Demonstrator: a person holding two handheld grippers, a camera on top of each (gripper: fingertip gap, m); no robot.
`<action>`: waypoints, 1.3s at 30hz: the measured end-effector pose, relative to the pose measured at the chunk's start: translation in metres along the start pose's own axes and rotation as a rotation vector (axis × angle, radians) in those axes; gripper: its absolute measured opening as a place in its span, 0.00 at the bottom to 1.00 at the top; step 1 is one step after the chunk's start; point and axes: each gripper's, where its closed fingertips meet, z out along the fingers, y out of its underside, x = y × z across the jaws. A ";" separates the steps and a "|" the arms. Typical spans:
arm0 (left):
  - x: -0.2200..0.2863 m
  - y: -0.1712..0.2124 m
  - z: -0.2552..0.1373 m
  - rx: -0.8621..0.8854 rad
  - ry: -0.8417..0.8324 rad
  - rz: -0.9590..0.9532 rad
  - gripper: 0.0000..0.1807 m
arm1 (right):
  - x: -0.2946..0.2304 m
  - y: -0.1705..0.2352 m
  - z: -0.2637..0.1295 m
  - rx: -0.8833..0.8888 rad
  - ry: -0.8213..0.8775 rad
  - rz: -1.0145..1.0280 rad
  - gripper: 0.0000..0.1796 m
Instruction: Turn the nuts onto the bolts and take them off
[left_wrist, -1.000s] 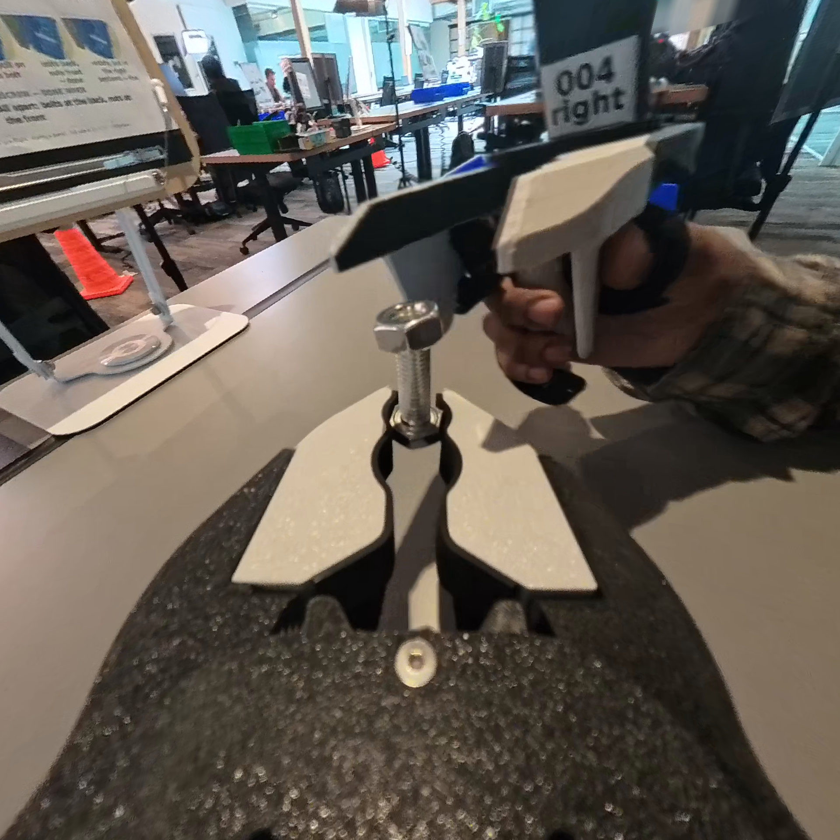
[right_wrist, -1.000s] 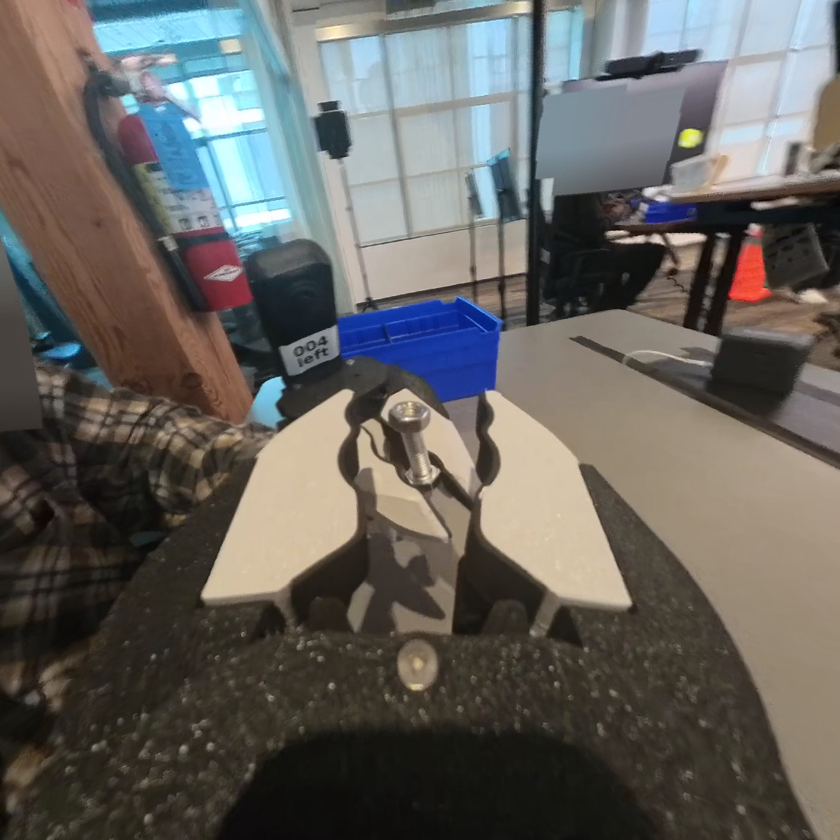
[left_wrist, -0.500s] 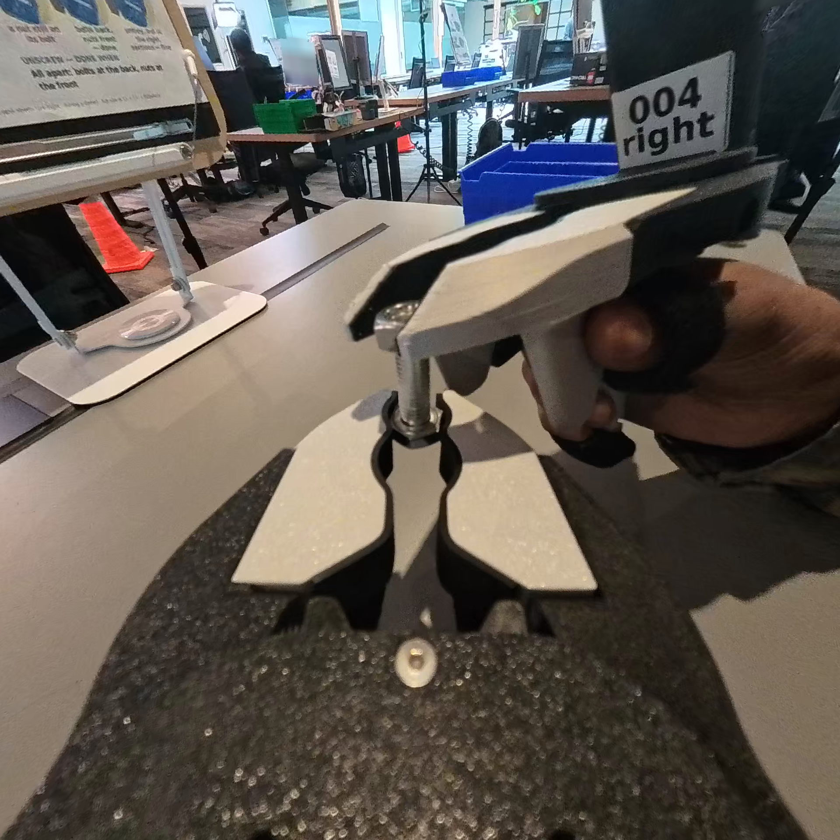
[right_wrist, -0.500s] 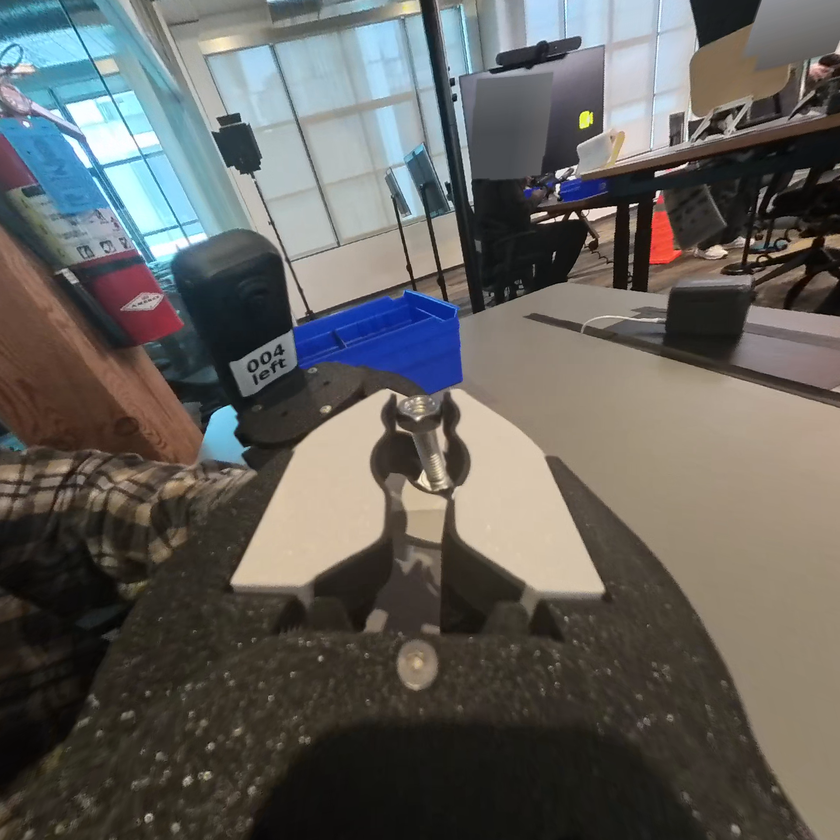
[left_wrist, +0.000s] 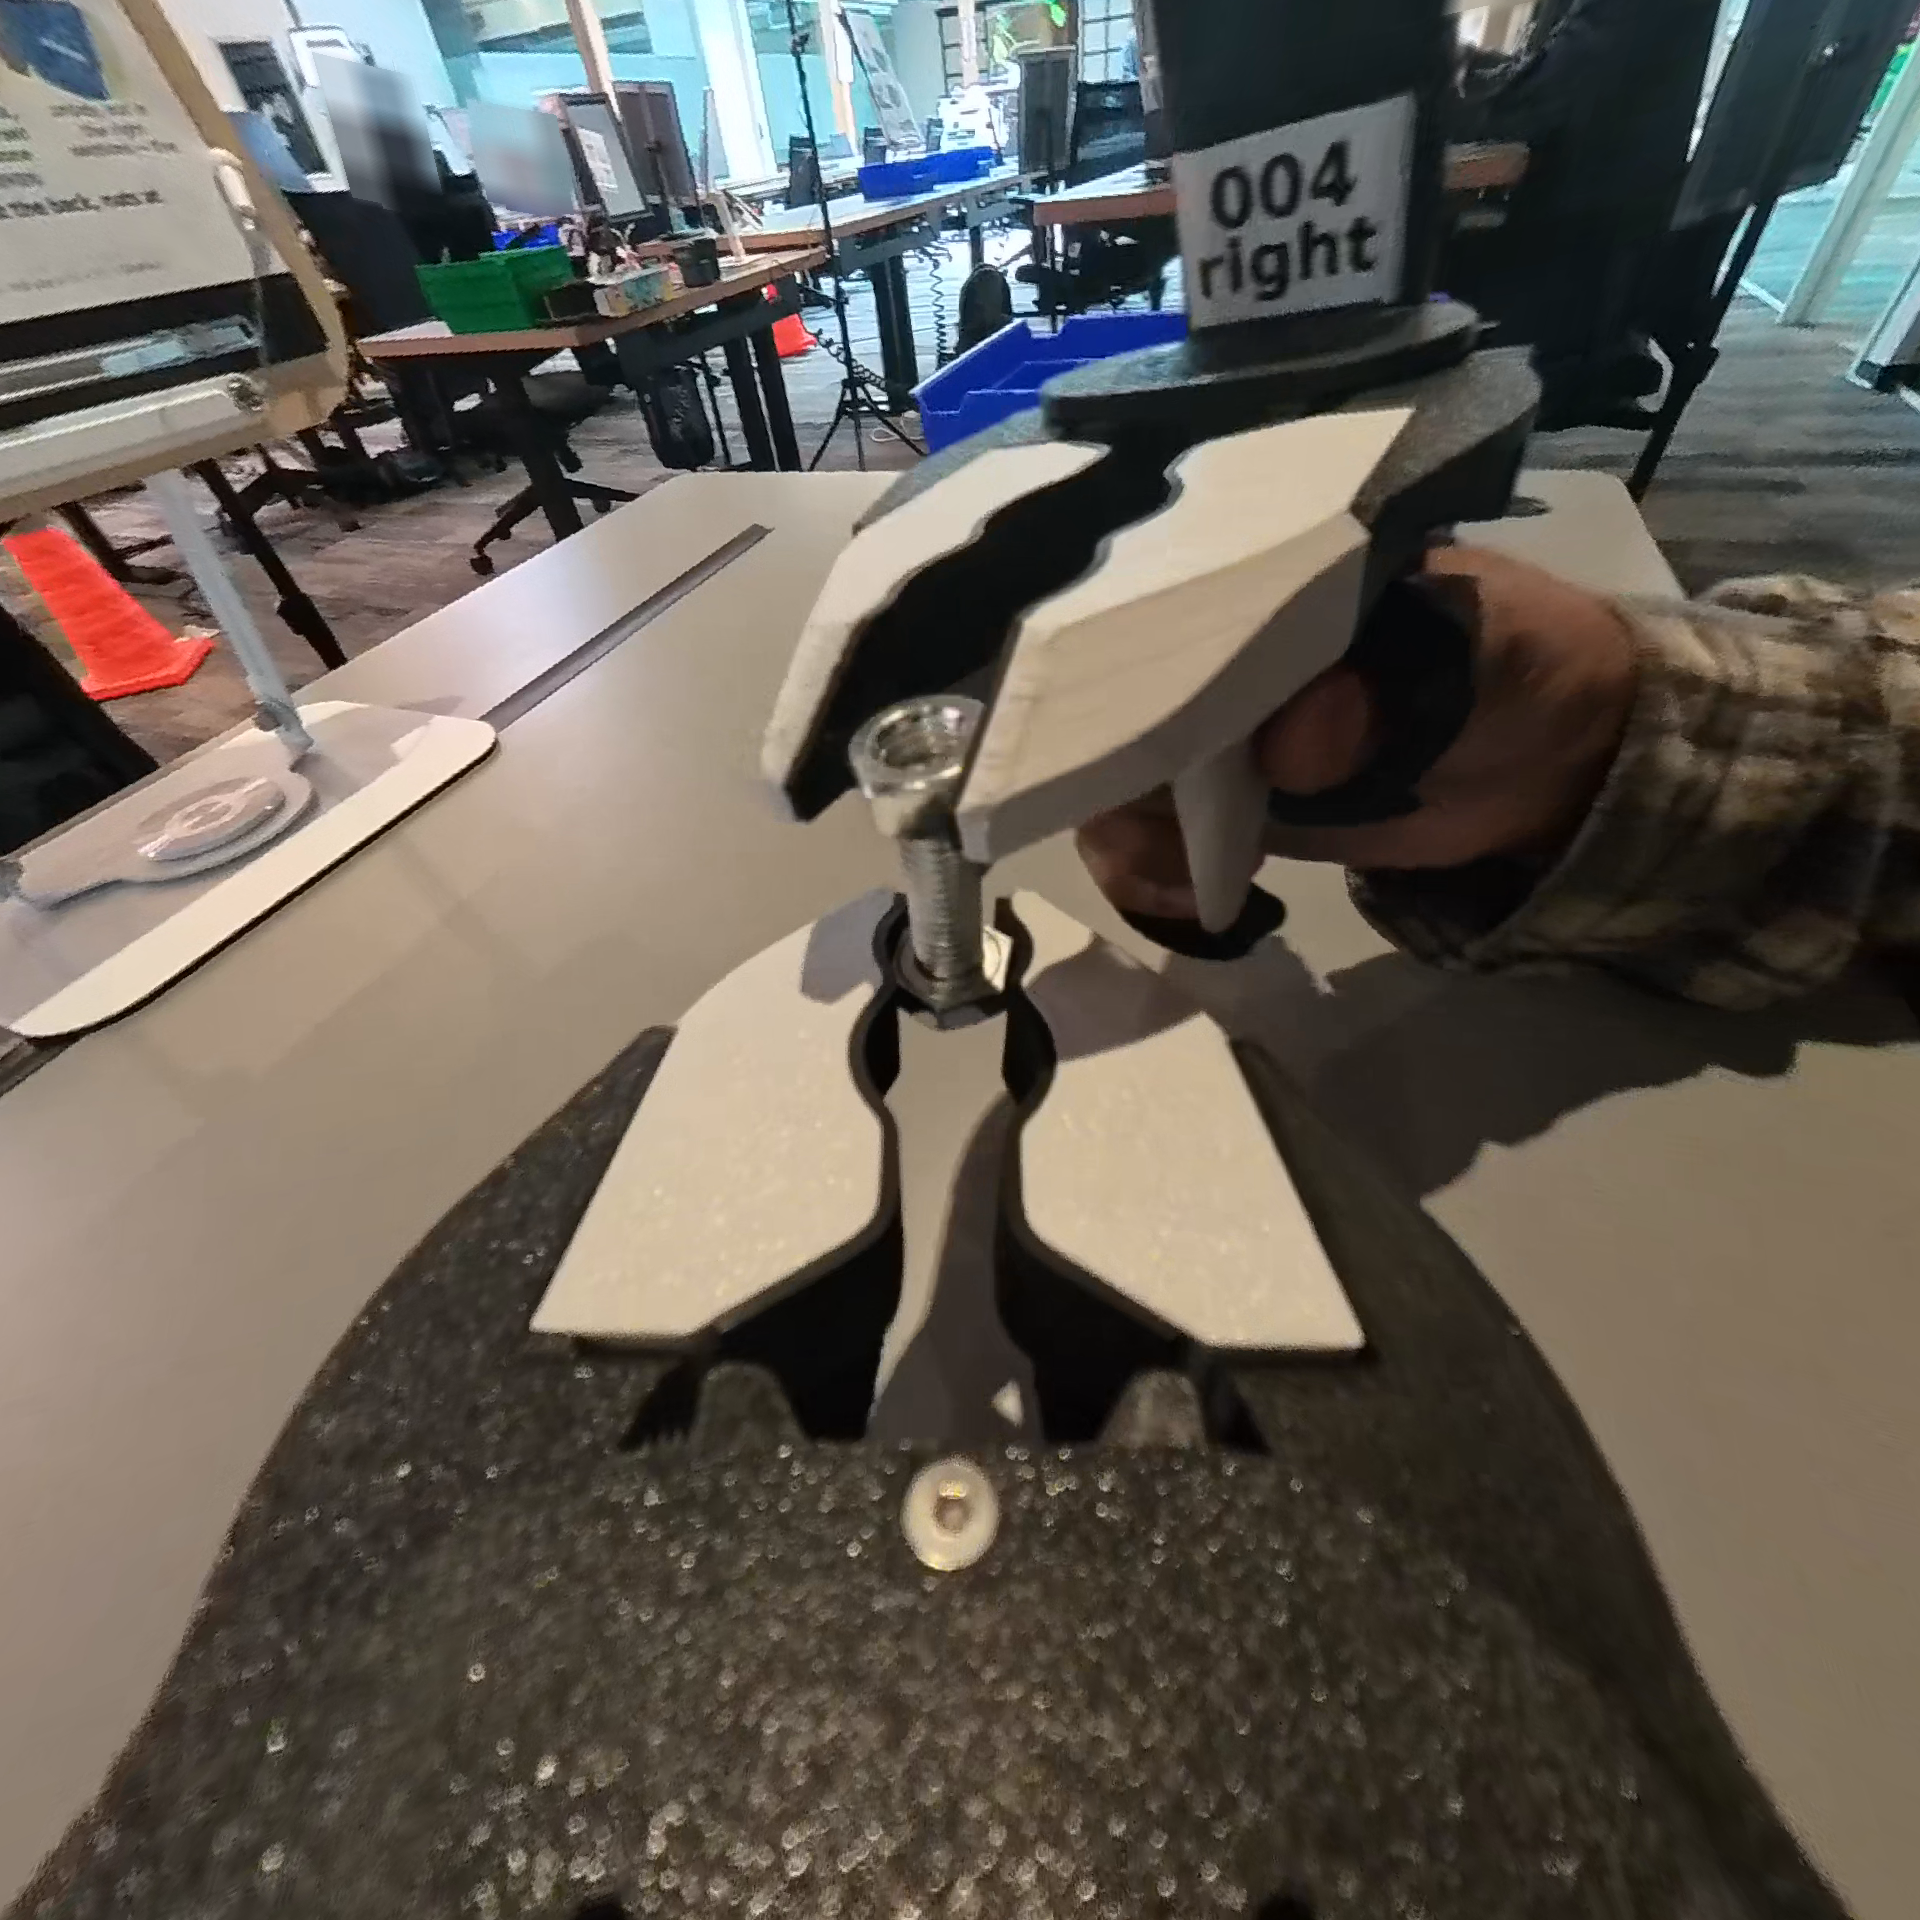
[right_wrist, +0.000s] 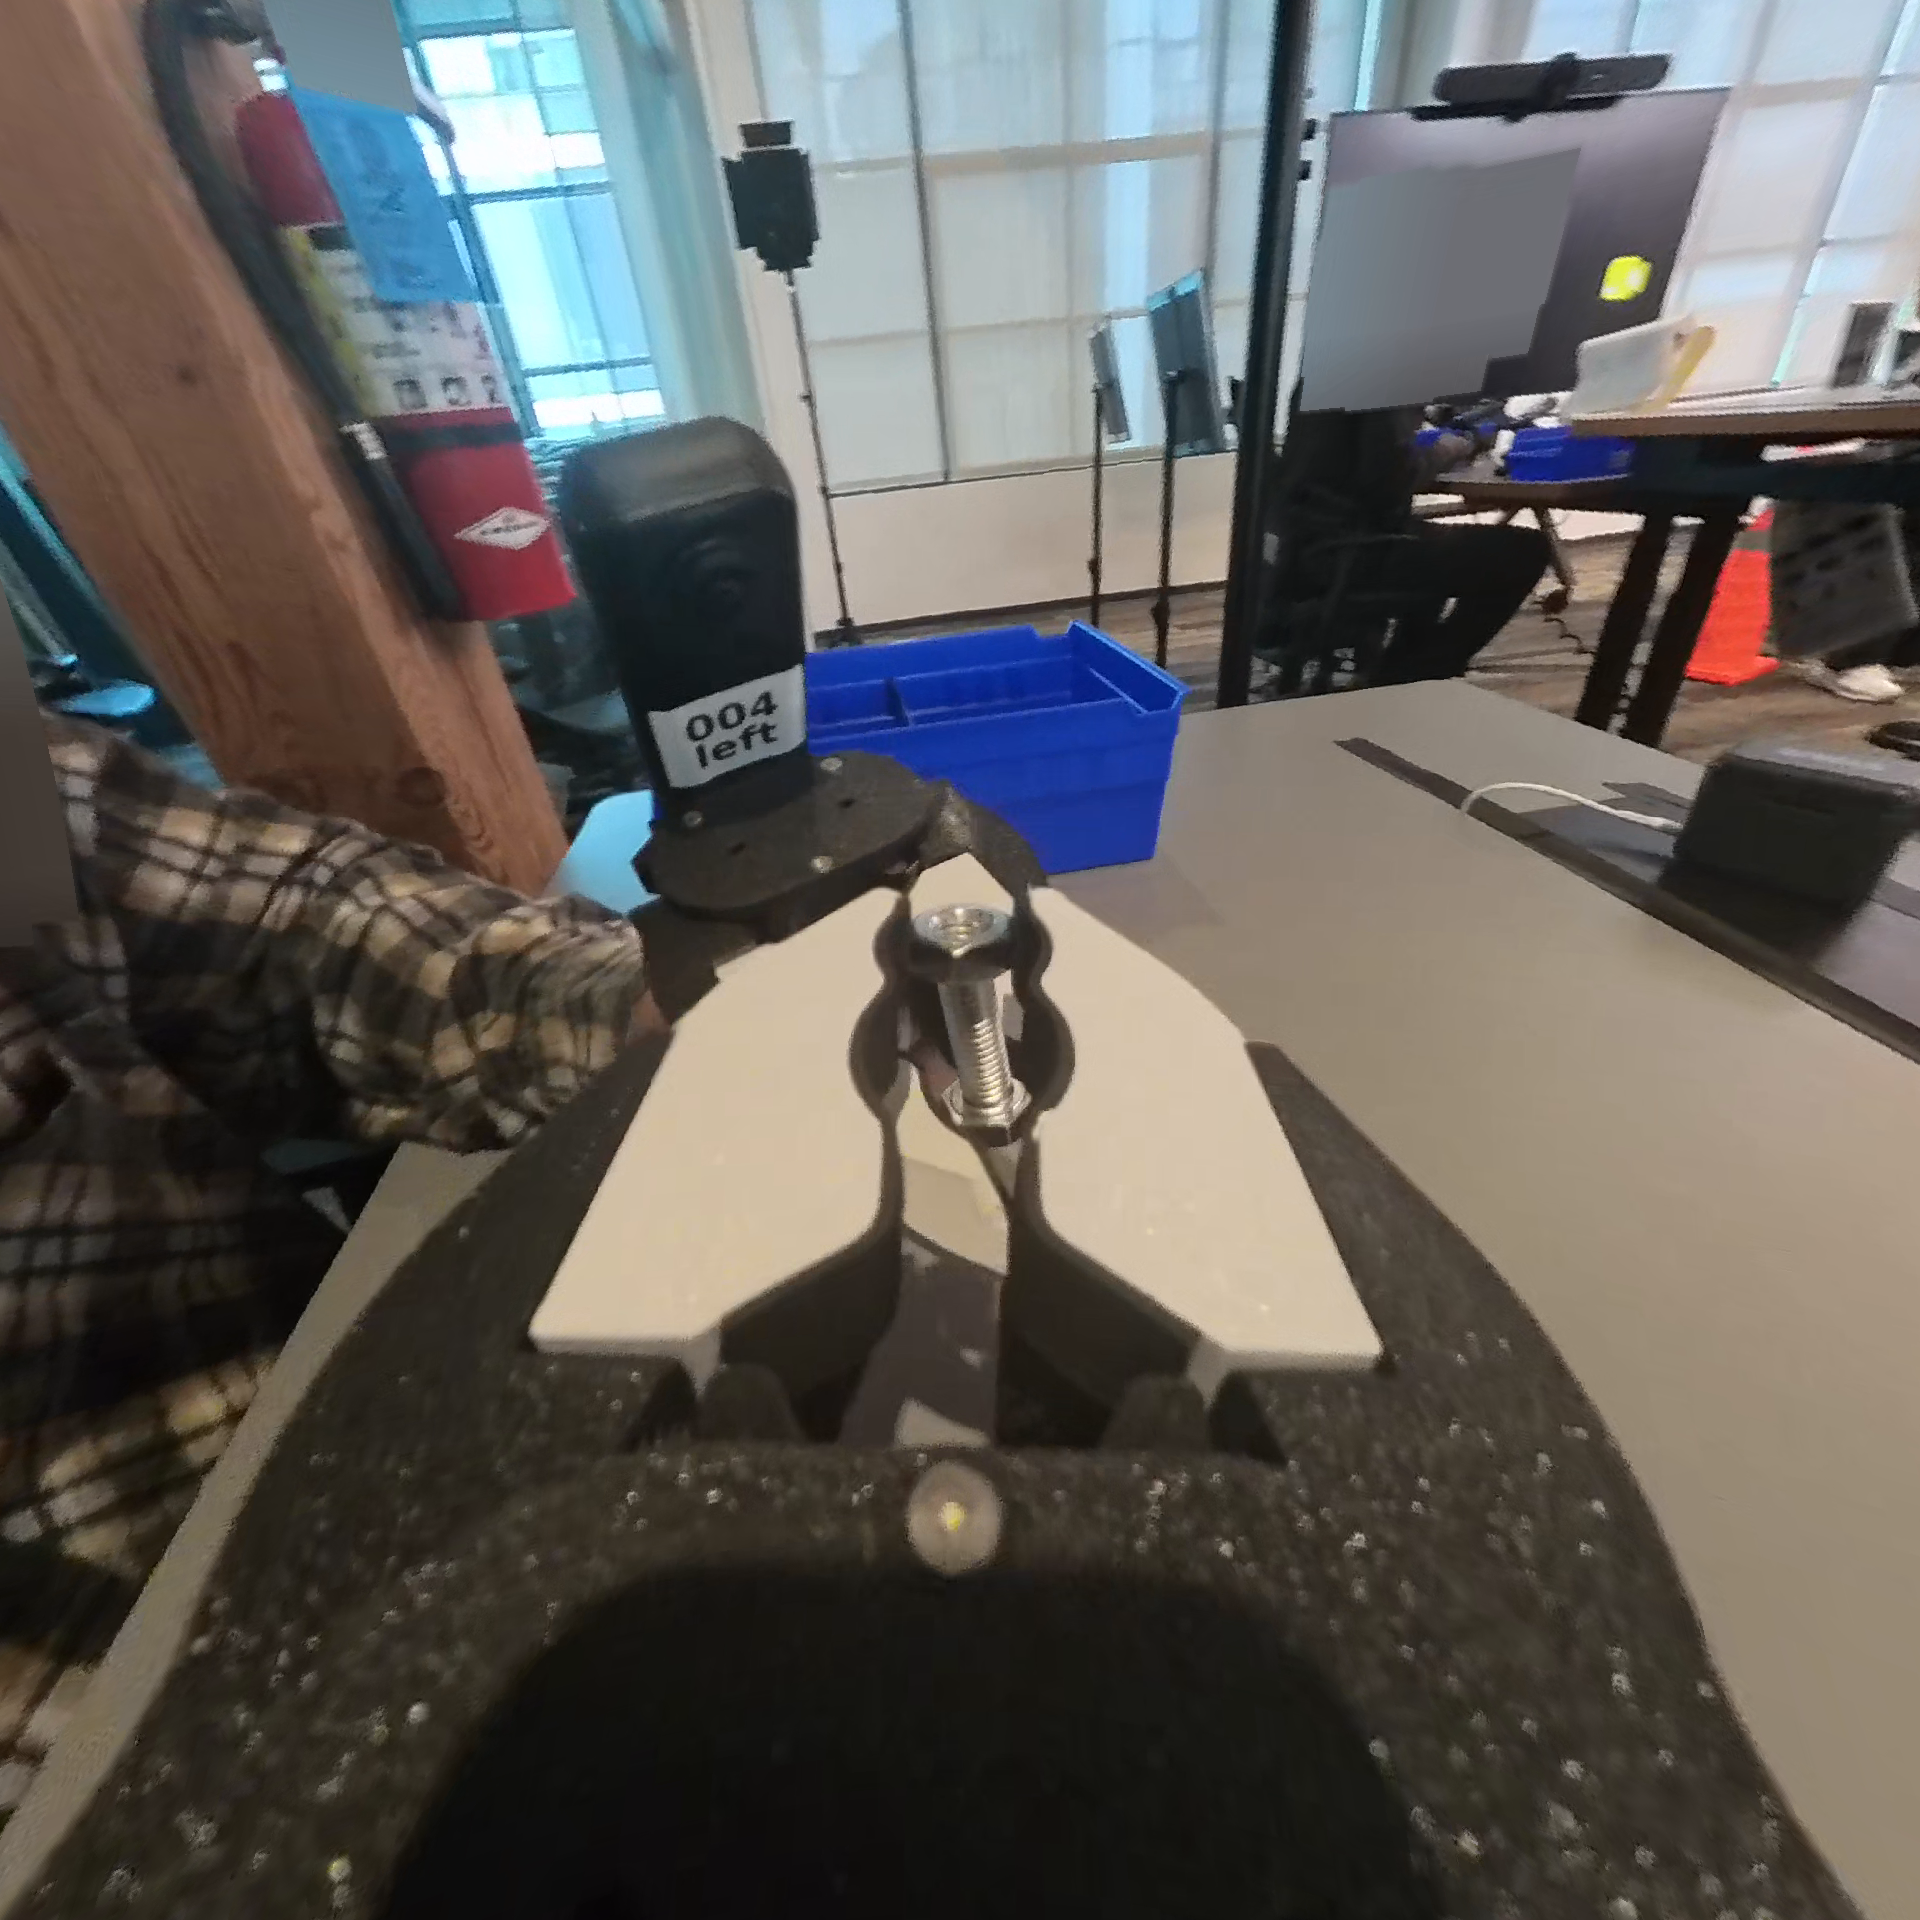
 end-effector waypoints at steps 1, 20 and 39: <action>0.002 0.000 0.001 -0.004 0.011 0.004 0.08 | -0.001 0.001 -0.002 -0.003 -0.020 -0.008 0.10; 0.009 0.008 0.007 -0.046 0.033 0.032 0.08 | -0.004 0.006 -0.011 0.040 -0.149 0.025 0.10; 0.007 0.015 0.010 -0.101 0.009 0.040 0.08 | -0.001 0.010 -0.013 0.073 -0.150 0.019 0.11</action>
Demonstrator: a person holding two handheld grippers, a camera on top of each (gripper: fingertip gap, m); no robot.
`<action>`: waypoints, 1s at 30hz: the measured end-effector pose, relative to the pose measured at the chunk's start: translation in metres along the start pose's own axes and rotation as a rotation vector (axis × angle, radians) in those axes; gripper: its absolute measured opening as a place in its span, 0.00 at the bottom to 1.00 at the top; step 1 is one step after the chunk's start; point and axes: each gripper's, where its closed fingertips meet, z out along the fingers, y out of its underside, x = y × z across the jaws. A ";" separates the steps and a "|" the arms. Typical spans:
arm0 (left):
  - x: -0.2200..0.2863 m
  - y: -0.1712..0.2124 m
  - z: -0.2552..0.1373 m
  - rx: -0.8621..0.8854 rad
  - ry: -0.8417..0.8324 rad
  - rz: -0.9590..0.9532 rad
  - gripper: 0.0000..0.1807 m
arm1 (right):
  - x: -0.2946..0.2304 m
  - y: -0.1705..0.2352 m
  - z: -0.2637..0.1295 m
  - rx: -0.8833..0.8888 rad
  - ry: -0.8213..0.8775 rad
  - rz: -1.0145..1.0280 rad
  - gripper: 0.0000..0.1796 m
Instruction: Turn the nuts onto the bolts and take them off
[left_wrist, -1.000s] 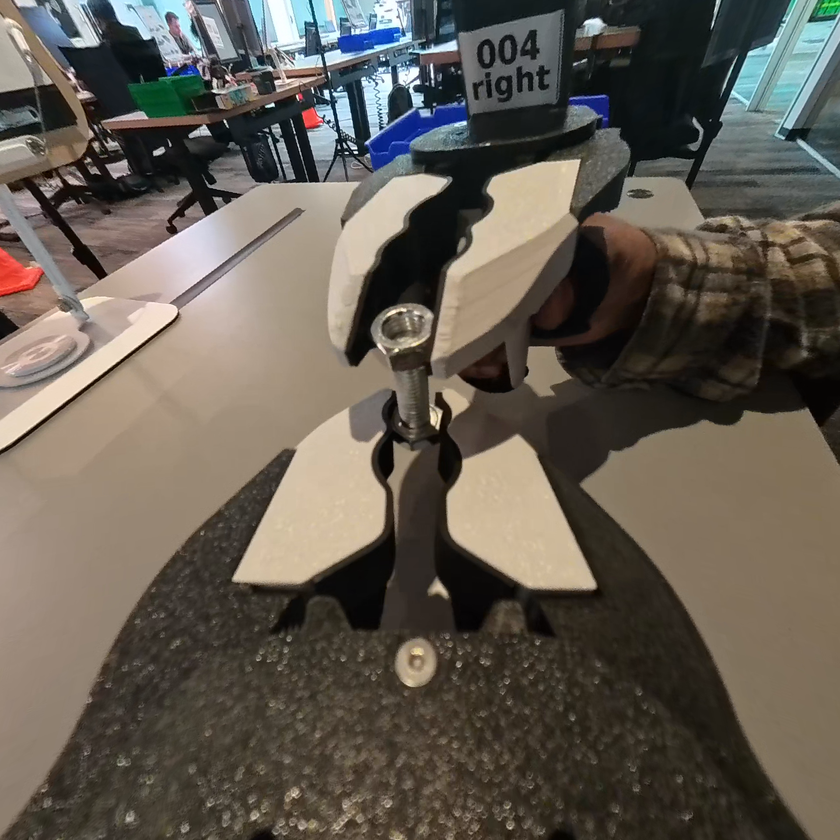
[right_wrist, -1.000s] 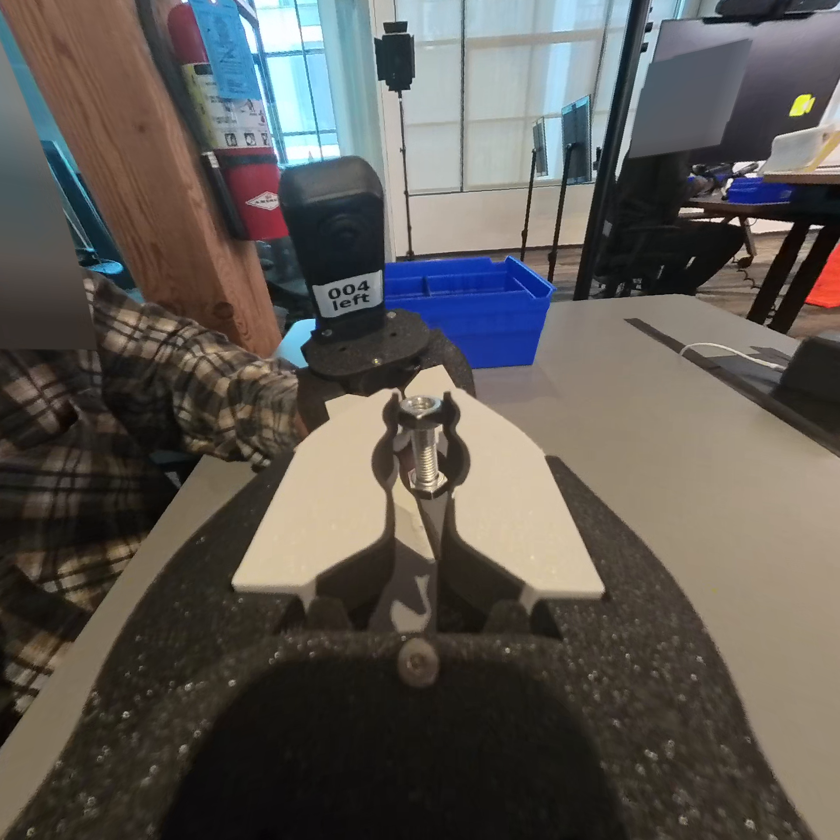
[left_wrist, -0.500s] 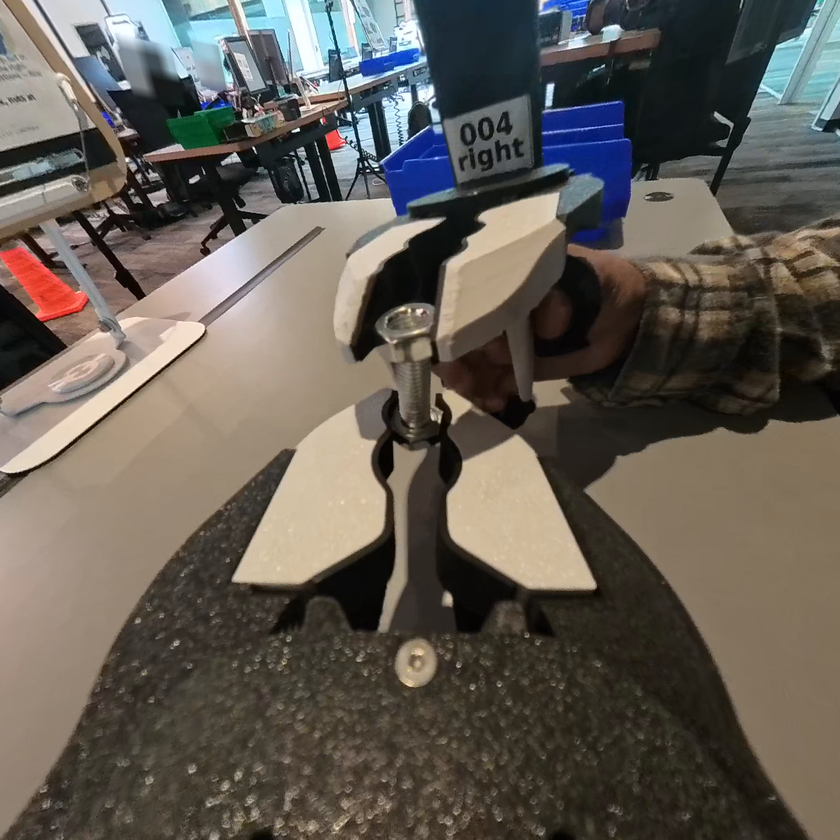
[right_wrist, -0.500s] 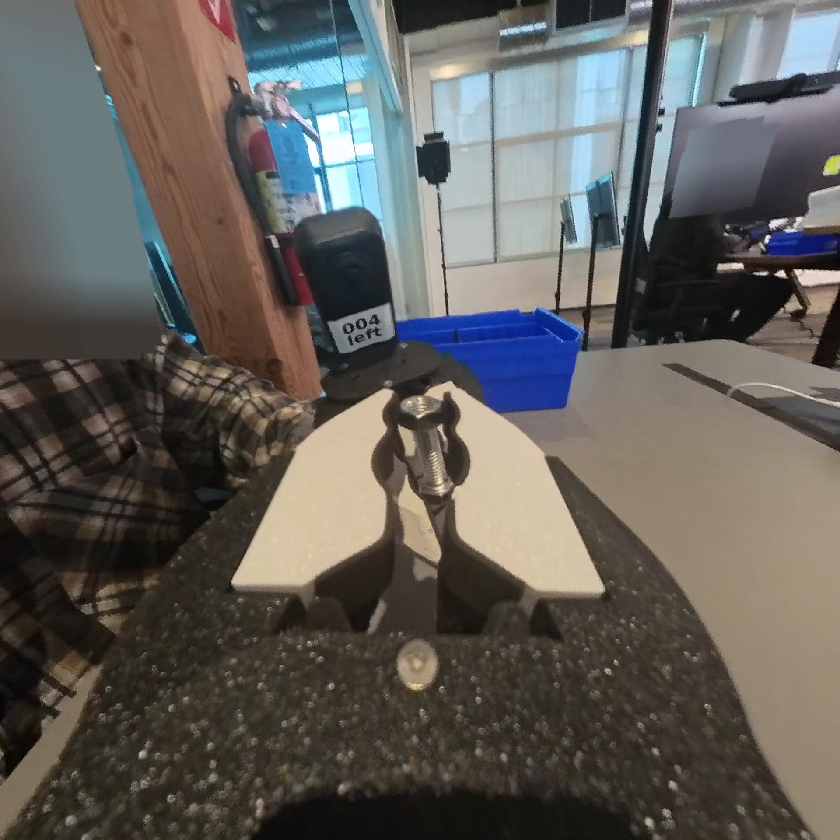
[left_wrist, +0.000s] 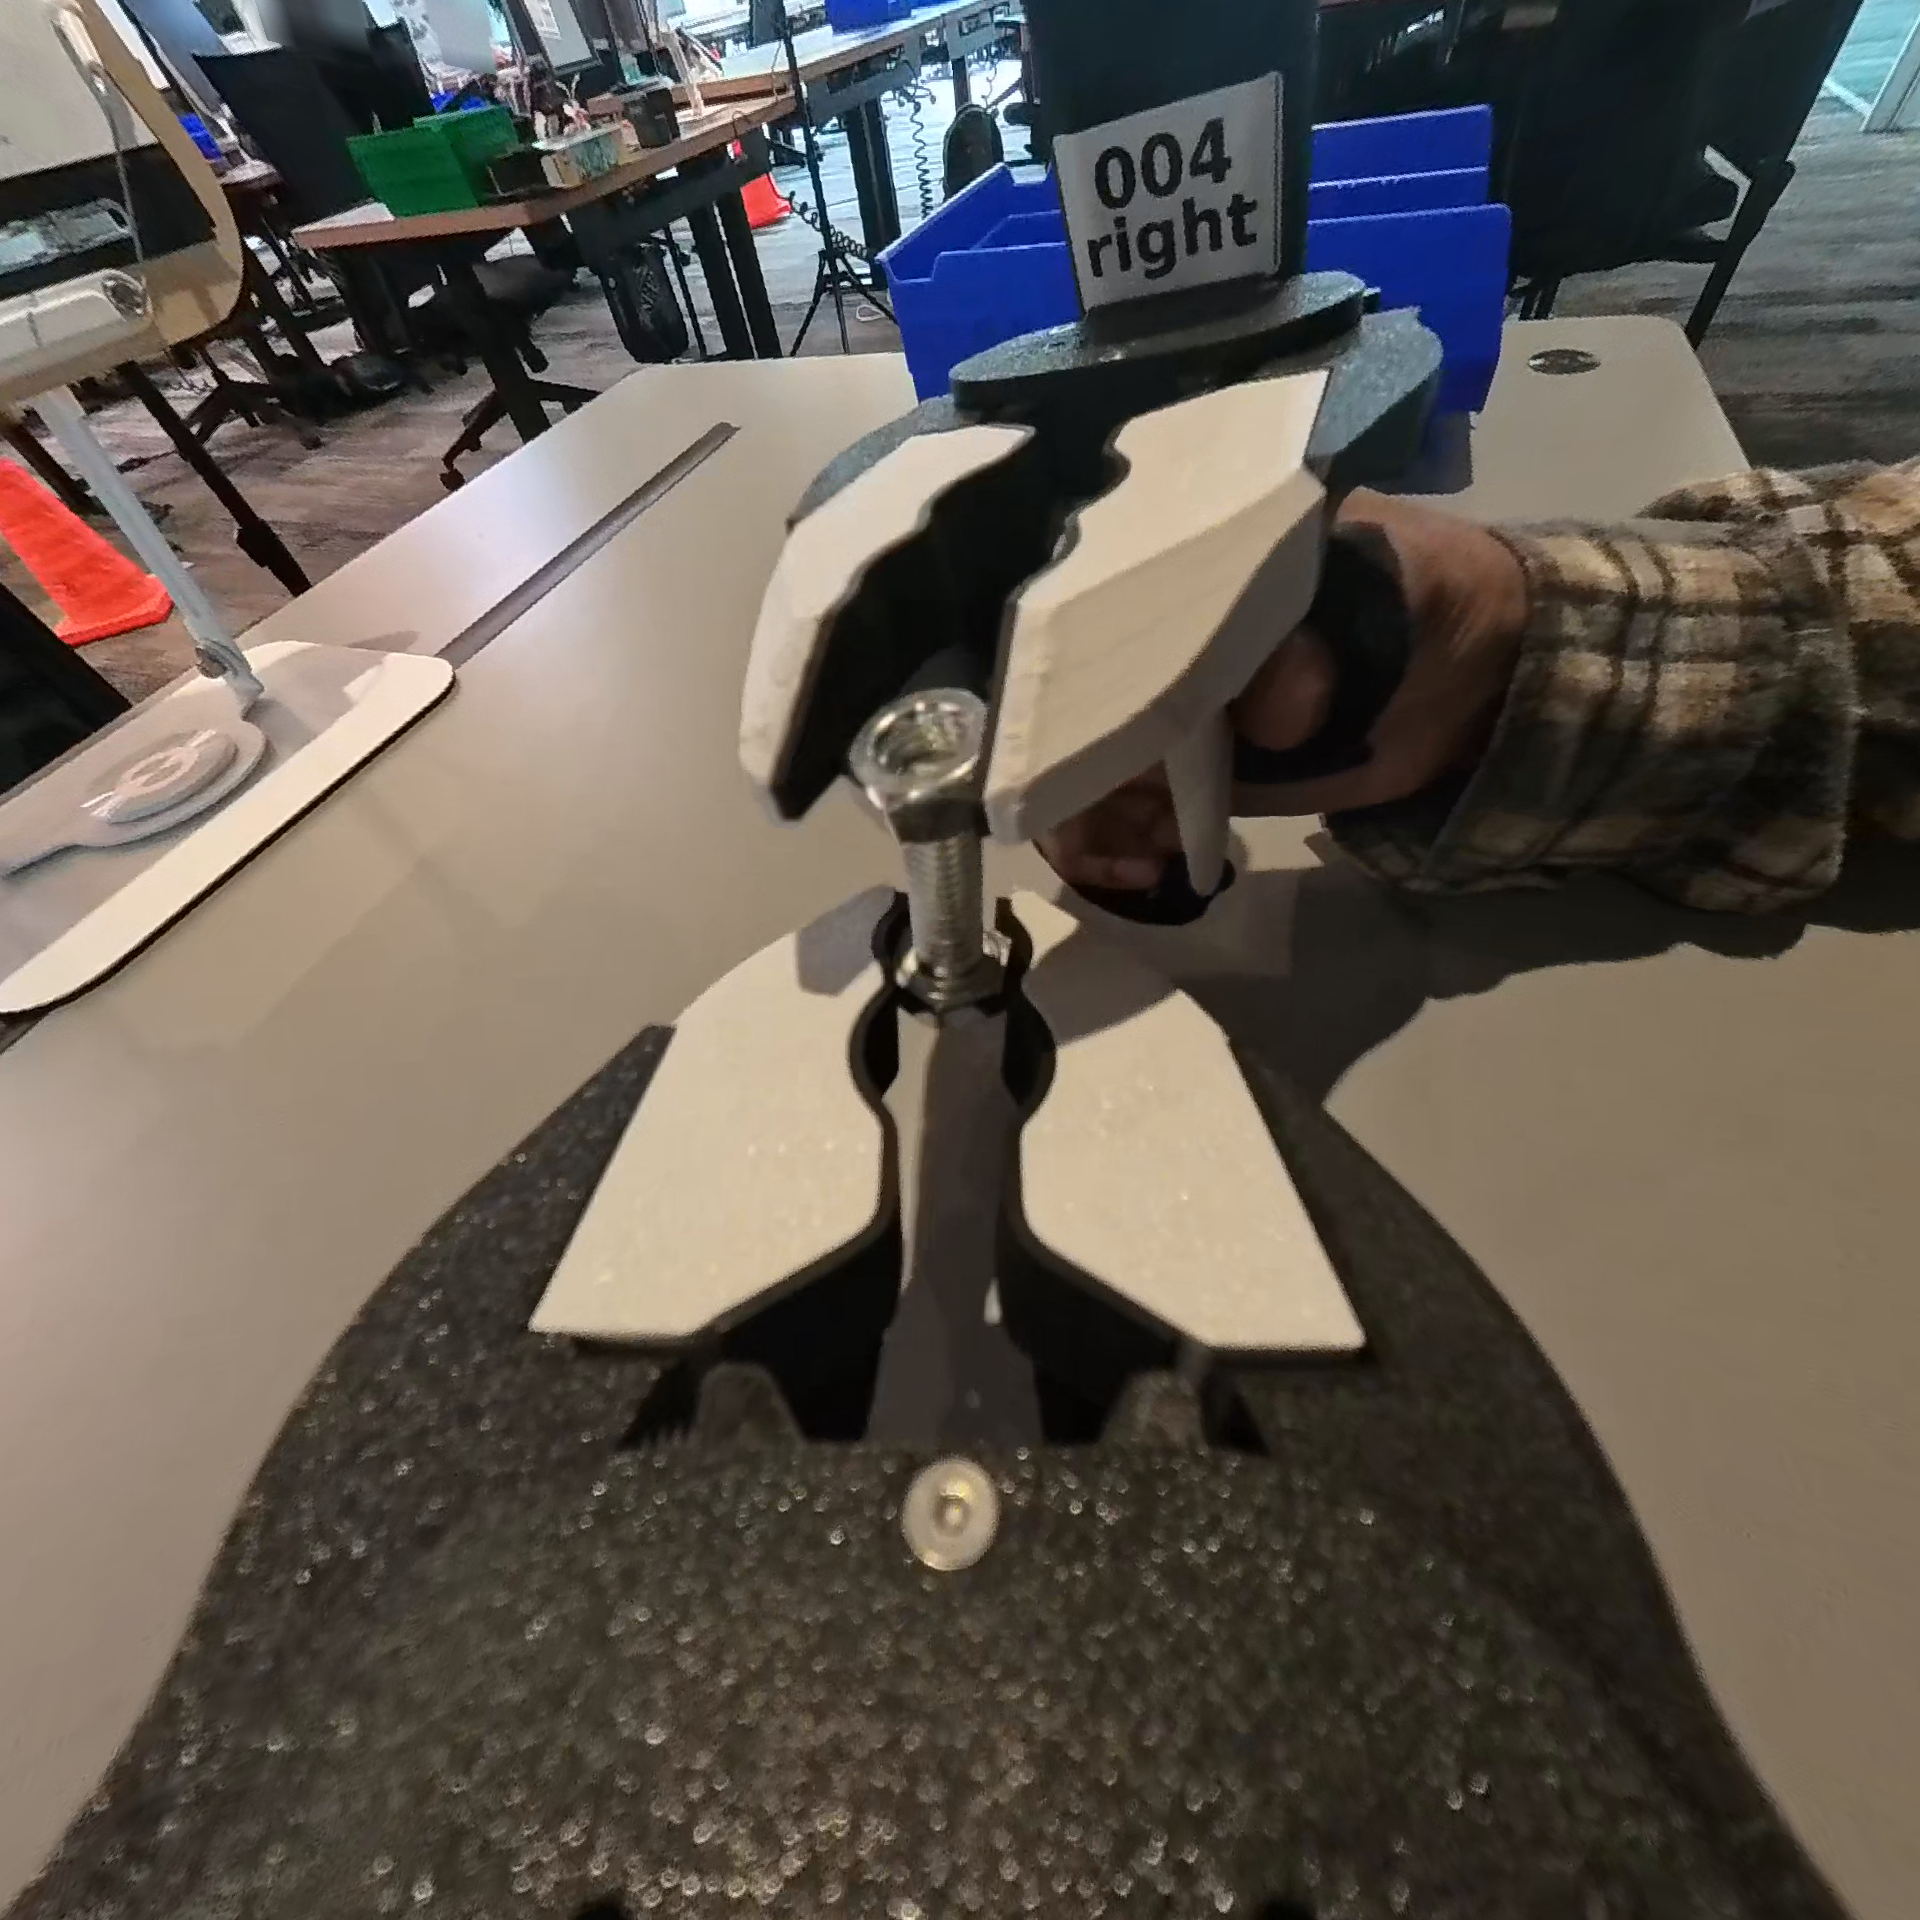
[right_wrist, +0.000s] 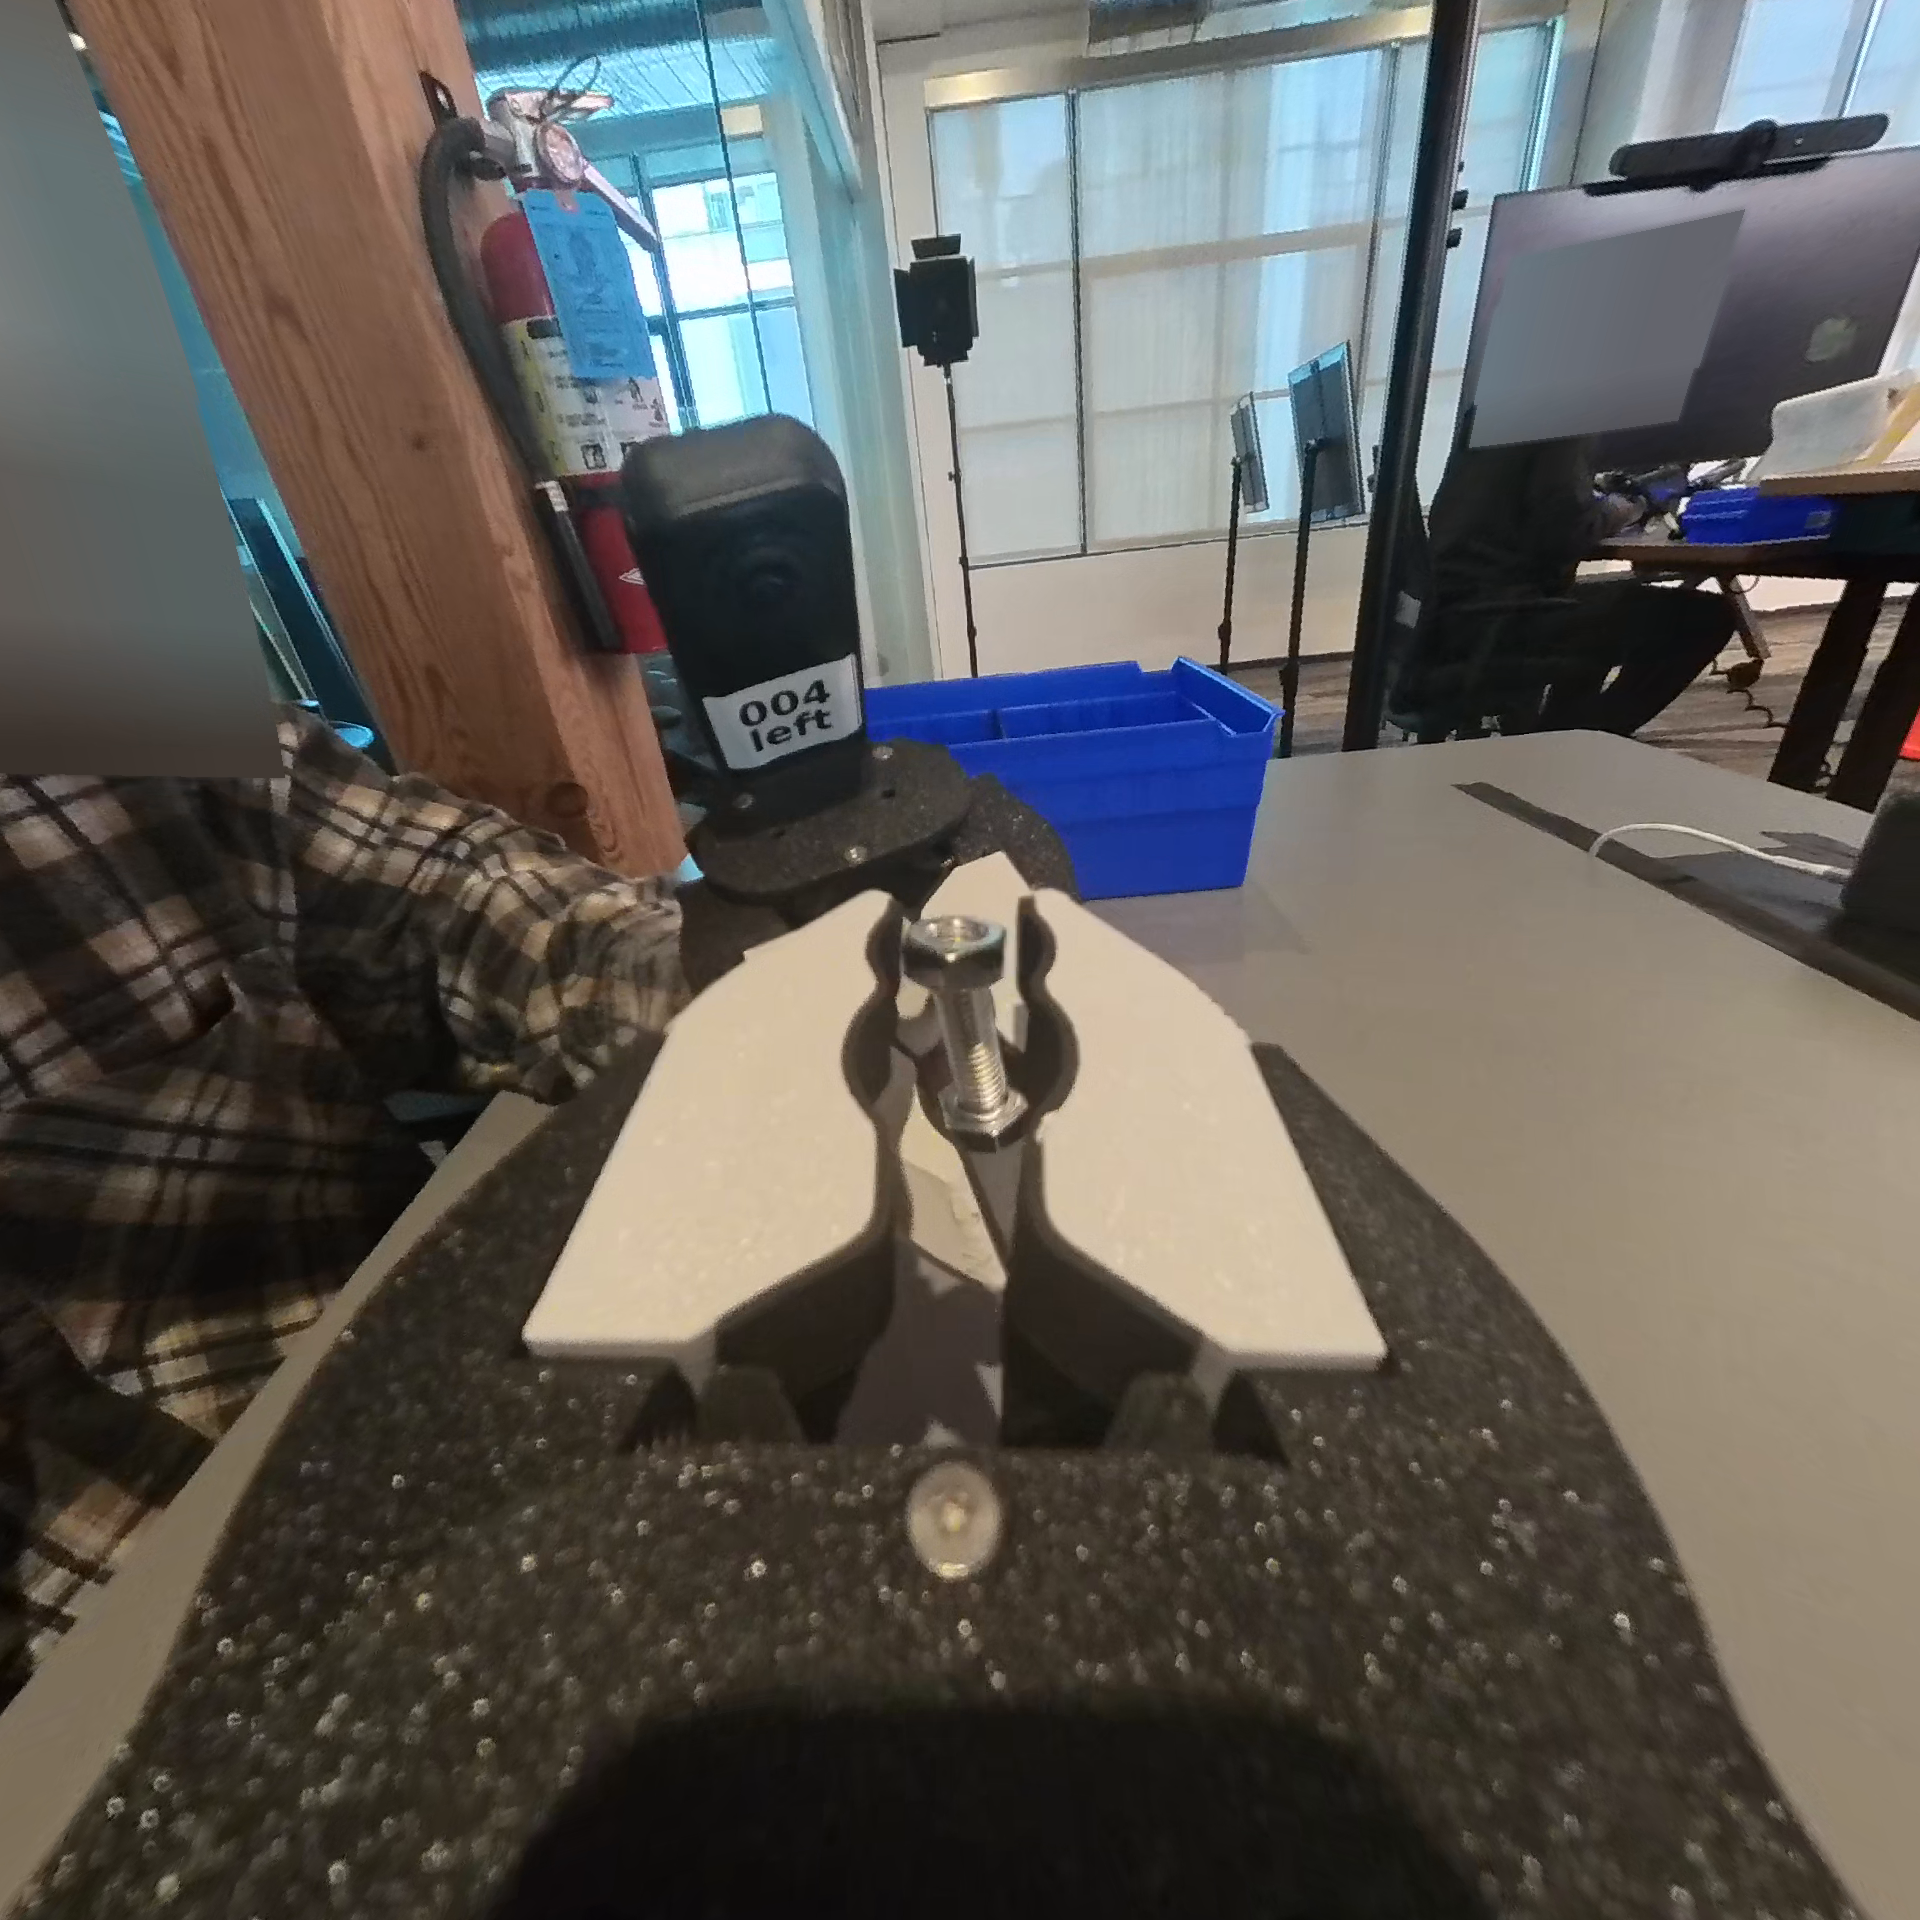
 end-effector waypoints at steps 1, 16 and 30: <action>0.000 0.000 0.000 0.000 0.001 0.001 0.08 | 0.000 0.000 0.000 0.000 -0.001 0.002 0.11; 0.001 0.001 0.001 -0.001 0.006 0.007 0.08 | -0.002 0.006 0.000 -0.044 -0.021 0.016 0.05; -0.013 0.002 -0.007 0.033 0.013 -0.043 0.08 | 0.012 -0.052 -0.060 0.128 0.061 0.038 0.14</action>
